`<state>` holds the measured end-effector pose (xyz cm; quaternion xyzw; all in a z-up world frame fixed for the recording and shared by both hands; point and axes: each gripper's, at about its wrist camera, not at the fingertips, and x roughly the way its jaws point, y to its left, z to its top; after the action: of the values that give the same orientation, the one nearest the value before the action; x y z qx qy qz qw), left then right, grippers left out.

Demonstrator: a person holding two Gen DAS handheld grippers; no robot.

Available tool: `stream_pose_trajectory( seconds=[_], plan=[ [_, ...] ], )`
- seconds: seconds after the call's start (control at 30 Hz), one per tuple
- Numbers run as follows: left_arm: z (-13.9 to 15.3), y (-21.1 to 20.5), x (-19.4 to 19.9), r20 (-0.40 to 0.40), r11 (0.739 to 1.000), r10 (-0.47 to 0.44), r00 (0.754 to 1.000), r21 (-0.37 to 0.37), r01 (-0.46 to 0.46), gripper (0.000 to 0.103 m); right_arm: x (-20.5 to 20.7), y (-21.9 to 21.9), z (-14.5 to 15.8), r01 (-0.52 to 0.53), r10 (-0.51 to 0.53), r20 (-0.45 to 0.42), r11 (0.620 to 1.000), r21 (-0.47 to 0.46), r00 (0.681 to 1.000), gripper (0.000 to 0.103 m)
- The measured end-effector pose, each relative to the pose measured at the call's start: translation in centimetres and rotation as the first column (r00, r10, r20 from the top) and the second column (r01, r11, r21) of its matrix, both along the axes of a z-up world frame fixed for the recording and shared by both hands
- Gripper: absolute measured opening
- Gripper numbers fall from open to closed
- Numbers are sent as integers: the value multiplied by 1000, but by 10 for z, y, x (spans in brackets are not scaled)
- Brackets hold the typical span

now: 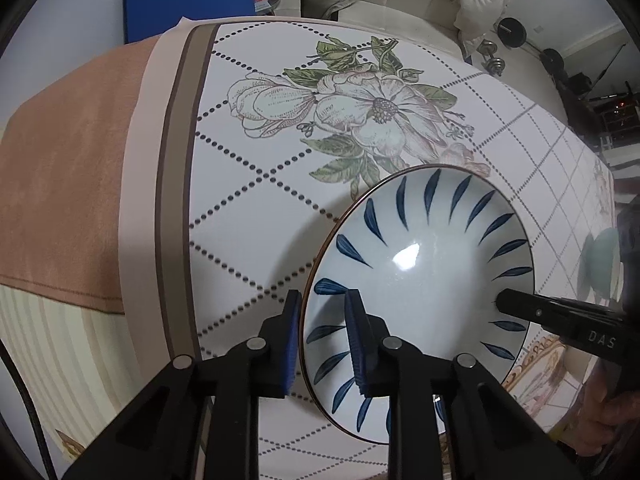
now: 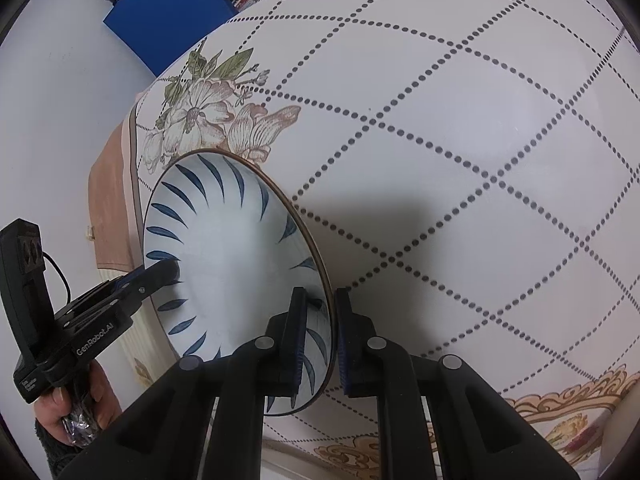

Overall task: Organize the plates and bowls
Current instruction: 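Grasp the rim of the blue-striped plate with the right gripper, then place the blue-striped plate onto the white plate stack, right gripper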

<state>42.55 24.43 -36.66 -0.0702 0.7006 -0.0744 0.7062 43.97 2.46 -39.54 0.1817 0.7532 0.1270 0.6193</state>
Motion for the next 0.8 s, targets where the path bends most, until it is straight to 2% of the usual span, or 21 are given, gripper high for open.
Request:
stream_pose_trajectory(
  seconds=[0.43, 0.6, 0.8],
  plan=[
    [59, 7, -47, 98, 1000, -1, 995, -26, 4, 19, -31, 6, 50, -5, 3, 54, 999, 47, 999, 15],
    [80, 0, -66, 128, 999, -14, 992, -27, 17, 19, -65, 2, 83, -21, 17, 92, 999, 49, 996, 15],
    [99, -3, -120, 142, 1000, -16, 990, -17, 18, 19, -118, -17, 110, -37, 31, 100, 998, 51, 994, 15]
  ],
)
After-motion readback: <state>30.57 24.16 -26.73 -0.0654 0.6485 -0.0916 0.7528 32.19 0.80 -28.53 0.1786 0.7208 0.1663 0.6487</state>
